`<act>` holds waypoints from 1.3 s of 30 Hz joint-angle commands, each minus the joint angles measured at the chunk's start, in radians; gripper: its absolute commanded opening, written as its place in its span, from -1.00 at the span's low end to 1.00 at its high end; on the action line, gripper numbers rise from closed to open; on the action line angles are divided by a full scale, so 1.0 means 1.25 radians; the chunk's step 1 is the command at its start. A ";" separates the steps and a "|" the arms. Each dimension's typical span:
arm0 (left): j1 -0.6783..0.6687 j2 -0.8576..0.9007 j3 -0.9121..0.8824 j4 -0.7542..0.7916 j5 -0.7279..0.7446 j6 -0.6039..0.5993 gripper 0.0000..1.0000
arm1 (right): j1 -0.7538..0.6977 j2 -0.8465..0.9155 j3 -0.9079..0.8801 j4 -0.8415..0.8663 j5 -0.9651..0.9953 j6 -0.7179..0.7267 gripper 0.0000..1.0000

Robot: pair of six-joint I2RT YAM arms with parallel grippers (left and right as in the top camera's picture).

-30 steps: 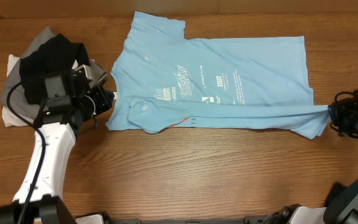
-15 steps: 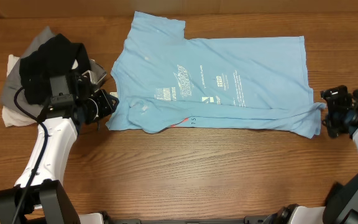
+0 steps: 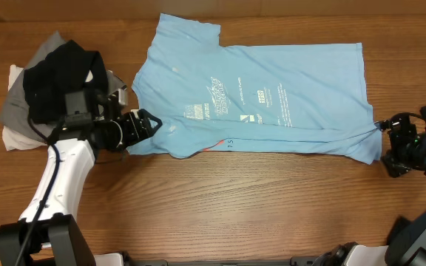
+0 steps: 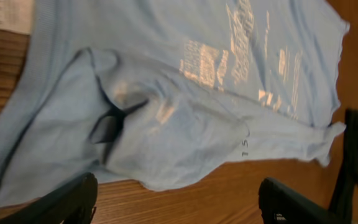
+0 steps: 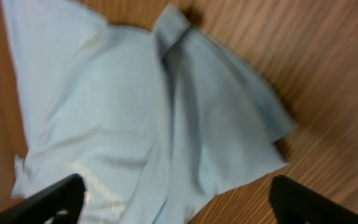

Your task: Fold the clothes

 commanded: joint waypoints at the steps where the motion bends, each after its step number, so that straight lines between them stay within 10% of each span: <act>1: -0.049 0.006 0.012 -0.013 -0.049 0.067 0.75 | 0.004 0.003 0.015 -0.007 -0.141 -0.088 0.67; 11: -0.125 0.078 0.012 0.053 -0.312 0.050 0.58 | 0.020 0.003 0.015 -0.101 -0.164 -0.174 0.64; 22: -0.143 0.166 0.012 0.119 -0.268 0.063 0.05 | 0.020 0.003 0.015 -0.100 -0.161 -0.173 0.64; 28: -0.142 0.178 0.023 0.137 -0.190 0.053 -0.91 | 0.020 0.003 0.015 -0.101 -0.161 -0.173 0.63; 39: -0.069 0.164 0.259 0.042 -0.140 0.015 -0.92 | 0.020 0.003 0.015 -0.103 -0.129 -0.173 0.63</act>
